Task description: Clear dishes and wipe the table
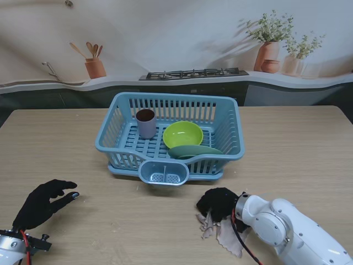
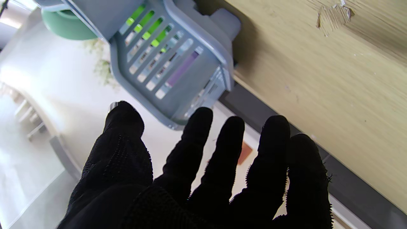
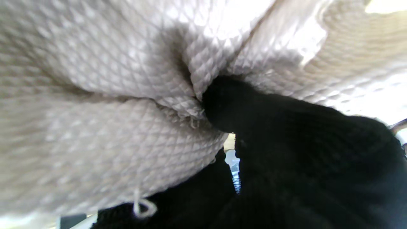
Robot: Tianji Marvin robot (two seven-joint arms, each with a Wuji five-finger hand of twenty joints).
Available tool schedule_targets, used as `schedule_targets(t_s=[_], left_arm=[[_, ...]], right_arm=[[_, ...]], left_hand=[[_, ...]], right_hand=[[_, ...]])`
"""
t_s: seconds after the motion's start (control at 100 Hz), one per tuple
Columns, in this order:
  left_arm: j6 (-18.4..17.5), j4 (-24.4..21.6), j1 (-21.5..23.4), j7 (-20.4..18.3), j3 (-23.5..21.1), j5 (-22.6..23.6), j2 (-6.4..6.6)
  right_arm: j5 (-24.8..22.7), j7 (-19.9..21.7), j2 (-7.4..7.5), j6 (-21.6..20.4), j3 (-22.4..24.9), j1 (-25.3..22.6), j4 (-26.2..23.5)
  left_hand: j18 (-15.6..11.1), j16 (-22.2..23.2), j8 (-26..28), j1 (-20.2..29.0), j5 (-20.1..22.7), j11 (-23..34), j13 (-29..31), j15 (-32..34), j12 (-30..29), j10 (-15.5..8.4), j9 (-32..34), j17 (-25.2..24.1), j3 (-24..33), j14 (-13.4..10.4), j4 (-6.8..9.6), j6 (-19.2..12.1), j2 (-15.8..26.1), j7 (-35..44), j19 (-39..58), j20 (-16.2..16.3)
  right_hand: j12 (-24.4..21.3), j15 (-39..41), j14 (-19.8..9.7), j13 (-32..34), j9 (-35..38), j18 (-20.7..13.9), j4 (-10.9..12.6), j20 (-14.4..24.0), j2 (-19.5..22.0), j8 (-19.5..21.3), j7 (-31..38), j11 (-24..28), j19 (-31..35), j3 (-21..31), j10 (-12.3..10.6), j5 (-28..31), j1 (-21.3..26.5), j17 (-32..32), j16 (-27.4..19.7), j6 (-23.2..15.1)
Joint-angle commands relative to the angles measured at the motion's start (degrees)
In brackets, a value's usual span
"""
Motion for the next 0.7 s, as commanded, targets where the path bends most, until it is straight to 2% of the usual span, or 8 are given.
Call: schedule_targets(t_s=[0.0,0.14,0.18,0.22,0.27,0.29,0.53,0.69], left_arm=[[0.2,-0.3,0.1,-0.6,0.1,-0.2,-0.17],[0.1,-0.2,0.1,-0.3,0.2,-0.1,-0.23],[0.1,-0.2,0.1,-0.3,0.2,-0.1,-0.23],[0.1,-0.2,0.1,-0.3,0.2,-0.1,-0.24],[0.1,-0.2,0.1,-0.3,0.2,-0.1,-0.23],[0.1,-0.2,0.1,-0.3,0.2,-0.1,-0.23],[0.4,-0.2,-0.1,-0.7,0.2,-0.2,-0.13],[0.6,-0.2,-0.2,-0.9,0.2,-0.2,-0.07]], right_arm=[[0.8,1.4,-1.05,1.0,-1.5,-1.3,-0.2],[7.1,1.6,-1.52,2.5,-1.5,-2.1,-2.6],[8.3,1.8,-1.59,2.6,-1.1,-2.6,-3.1],[9.7,1.7,-1.7,2.3,-0.7,-3.2,-3.6],[11.1,1.5,-1.83,2.1,0.1,-4.0,-4.1],[11.6,1.5,-1.86,2.0,0.4,-4.3,-4.4],[16.0,5.2,-1.26,-0.7,3.5,-6.1,-5.8],[17.8,6.0,-1.15,-1.8,4.7,-7.0,-6.2]], left_hand=[[-1.1,-0.1,0.1,1.8,1.4,-0.5,-1.0,-0.2,-1.0,0.8,-1.0,-0.9,-1.6,1.3,1.61,-0.3,2.5,-0.7,-1.5,-0.8],[-1.1,-0.1,0.1,1.8,1.3,-0.6,-1.1,-0.3,-1.0,0.7,-1.0,-0.8,-1.7,1.2,1.61,-0.2,2.6,-0.7,-1.4,-0.8],[-1.1,-0.1,0.1,1.8,1.4,-0.6,-1.0,-0.3,-1.0,0.7,-1.0,-0.8,-1.7,1.3,1.61,-0.3,2.6,-0.6,-1.4,-0.8],[-1.1,-0.1,0.1,1.9,1.3,-0.6,-1.0,-0.3,-1.0,0.8,-1.0,-0.8,-1.7,1.3,1.61,-0.3,2.5,-0.7,-1.5,-0.8],[-1.1,-0.1,0.0,1.8,1.3,-0.6,-1.0,-0.2,-1.0,0.8,-1.0,-0.8,-1.7,1.3,1.61,-0.3,2.5,-0.7,-1.5,-0.8],[-1.1,-0.1,0.0,1.8,1.3,-0.6,-1.1,-0.3,-1.0,0.8,-1.0,-0.9,-1.7,1.3,1.61,-0.3,2.5,-0.7,-1.5,-0.8],[-1.1,-0.1,0.0,1.9,1.3,-0.6,-1.1,-0.3,-1.0,0.7,-0.9,-0.9,-1.8,1.3,1.63,-0.3,2.6,-0.7,-1.5,-0.8],[-1.1,-0.1,0.0,1.9,1.3,-0.6,-1.1,-0.3,-1.0,0.8,-1.0,-0.8,-1.9,1.2,1.64,-0.3,2.6,-0.7,-1.4,-0.8]], right_hand=[[-6.6,-2.6,-0.4,0.4,-0.3,-4.2,-1.1,-2.0,3.7,-2.3,-3.6,-12.2,-2.0,-3.0,-2.0,-1.6,0.6,-1.2,-0.1,4.2],[-6.4,-15.3,-2.7,-6.0,-8.2,-4.5,-0.3,-5.8,7.7,-6.0,-12.2,-19.7,-10.8,-10.4,-2.3,-8.5,-1.8,-8.5,1.4,7.5],[-6.1,-19.7,-2.9,-8.2,-11.1,-5.0,0.3,-7.2,8.4,-5.4,-16.1,-20.4,-13.5,-11.0,-2.8,-9.6,-4.0,-11.0,2.8,7.9],[-5.8,-23.0,-3.2,-10.0,-13.1,-5.3,1.1,-8.3,8.7,-3.6,-20.4,-21.5,-15.5,-10.2,-3.1,-10.2,-6.7,-13.2,2.5,8.1],[-6.2,-26.7,-3.4,-12.3,-15.5,-5.4,6.0,-9.5,9.3,3.7,-27.6,-23.1,-17.8,-9.1,-3.6,-11.0,-11.0,-15.9,1.7,8.3],[-6.4,-28.0,-3.6,-13.3,-16.4,-5.3,6.5,-10.0,9.0,5.4,-29.2,-23.9,-18.8,-9.0,-3.9,-12.0,-12.8,-17.1,1.2,8.2],[-9.8,-40.1,-6.3,-24.7,-26.4,-3.6,4.9,-9.6,9.2,3.5,-36.9,-32.4,-25.0,-15.1,-6.4,-25.3,-20.5,-27.8,-3.5,2.7],[-10.4,-41.7,-6.5,-25.9,-27.8,-3.4,4.4,-9.0,9.3,2.4,-39.1,-34.0,-26.3,-16.9,-7.2,-29.8,-22.8,-29.4,-4.2,0.8]])
